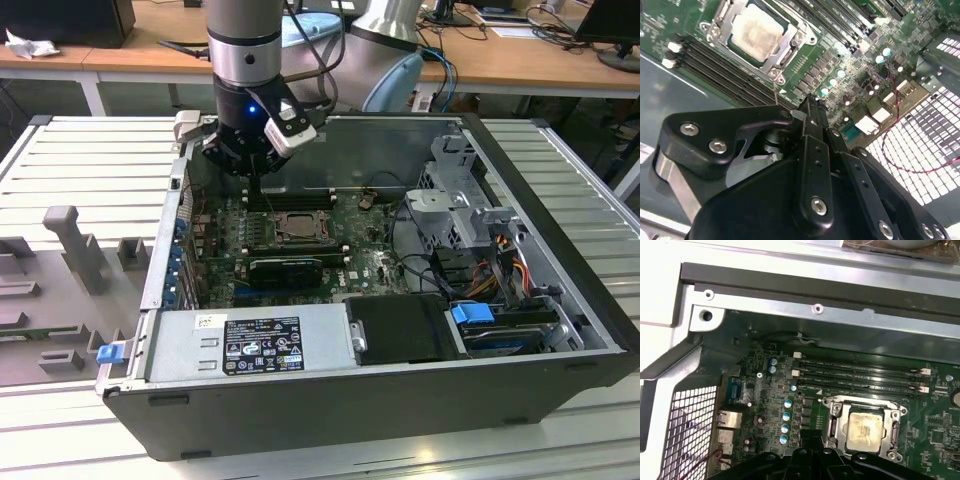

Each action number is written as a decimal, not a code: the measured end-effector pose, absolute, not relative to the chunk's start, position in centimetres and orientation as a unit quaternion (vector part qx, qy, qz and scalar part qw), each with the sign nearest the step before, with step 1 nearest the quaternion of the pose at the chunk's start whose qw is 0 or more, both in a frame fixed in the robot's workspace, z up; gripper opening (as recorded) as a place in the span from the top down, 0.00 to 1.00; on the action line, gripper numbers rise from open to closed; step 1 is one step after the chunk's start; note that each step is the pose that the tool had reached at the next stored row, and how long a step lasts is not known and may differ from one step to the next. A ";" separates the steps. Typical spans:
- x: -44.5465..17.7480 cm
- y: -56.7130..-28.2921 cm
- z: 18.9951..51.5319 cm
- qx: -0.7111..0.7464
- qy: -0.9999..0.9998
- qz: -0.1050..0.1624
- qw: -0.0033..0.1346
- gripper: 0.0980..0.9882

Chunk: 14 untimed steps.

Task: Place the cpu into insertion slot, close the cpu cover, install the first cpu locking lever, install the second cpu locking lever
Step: 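Install the first cpu locking lever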

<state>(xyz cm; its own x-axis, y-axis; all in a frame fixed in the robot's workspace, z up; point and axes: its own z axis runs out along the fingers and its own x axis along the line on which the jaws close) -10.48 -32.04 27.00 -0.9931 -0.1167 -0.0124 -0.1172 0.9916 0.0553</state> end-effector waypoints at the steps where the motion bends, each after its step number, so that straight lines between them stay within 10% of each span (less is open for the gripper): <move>1: -10.6 -32.0 26.9 -0.059 0.998 0.028 0.005 0.99; 14: -10.8 -29.6 26.1 -0.059 0.998 0.031 0.005 0.99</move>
<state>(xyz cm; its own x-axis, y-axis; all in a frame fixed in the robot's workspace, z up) -10.79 -29.56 26.06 -0.9931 -0.1166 -0.0131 -0.1172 0.9912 0.0607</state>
